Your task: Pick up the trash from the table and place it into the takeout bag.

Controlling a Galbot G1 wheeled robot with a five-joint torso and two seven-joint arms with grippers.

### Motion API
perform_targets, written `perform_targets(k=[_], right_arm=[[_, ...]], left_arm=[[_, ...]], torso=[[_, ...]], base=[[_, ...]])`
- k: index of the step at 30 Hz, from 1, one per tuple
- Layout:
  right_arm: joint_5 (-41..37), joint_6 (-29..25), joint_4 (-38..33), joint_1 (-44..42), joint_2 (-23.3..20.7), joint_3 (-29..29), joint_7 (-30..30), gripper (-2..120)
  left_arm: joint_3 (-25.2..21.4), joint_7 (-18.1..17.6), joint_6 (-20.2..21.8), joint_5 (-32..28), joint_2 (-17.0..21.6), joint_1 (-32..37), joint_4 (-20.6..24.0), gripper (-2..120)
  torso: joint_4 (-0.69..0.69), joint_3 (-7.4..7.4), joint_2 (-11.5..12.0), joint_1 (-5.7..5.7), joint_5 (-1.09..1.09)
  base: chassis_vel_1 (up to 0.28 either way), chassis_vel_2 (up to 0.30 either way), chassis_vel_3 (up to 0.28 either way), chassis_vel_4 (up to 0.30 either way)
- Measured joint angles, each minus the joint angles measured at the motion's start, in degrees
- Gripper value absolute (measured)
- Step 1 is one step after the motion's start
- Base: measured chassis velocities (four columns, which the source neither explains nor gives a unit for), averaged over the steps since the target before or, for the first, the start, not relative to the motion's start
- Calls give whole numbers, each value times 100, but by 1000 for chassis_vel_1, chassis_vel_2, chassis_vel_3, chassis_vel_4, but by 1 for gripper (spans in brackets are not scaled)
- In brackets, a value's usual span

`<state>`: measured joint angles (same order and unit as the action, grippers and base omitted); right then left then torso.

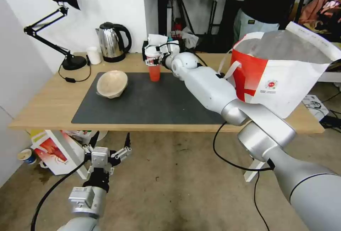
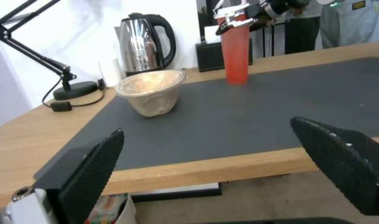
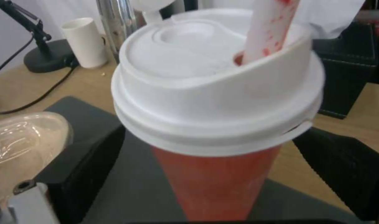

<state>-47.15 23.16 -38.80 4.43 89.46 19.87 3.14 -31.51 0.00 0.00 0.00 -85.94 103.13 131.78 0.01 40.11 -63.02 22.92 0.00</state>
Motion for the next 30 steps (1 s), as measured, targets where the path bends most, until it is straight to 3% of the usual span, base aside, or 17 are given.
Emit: perform_targets(k=[30], right_arm=[[248,-201,336,-83,-13,-195,440,100]], left_arm=[[0,0,0,0,0,0,0,100]], torso=[[-1,0,0,-1,0]], base=[[0,0,0,0]])
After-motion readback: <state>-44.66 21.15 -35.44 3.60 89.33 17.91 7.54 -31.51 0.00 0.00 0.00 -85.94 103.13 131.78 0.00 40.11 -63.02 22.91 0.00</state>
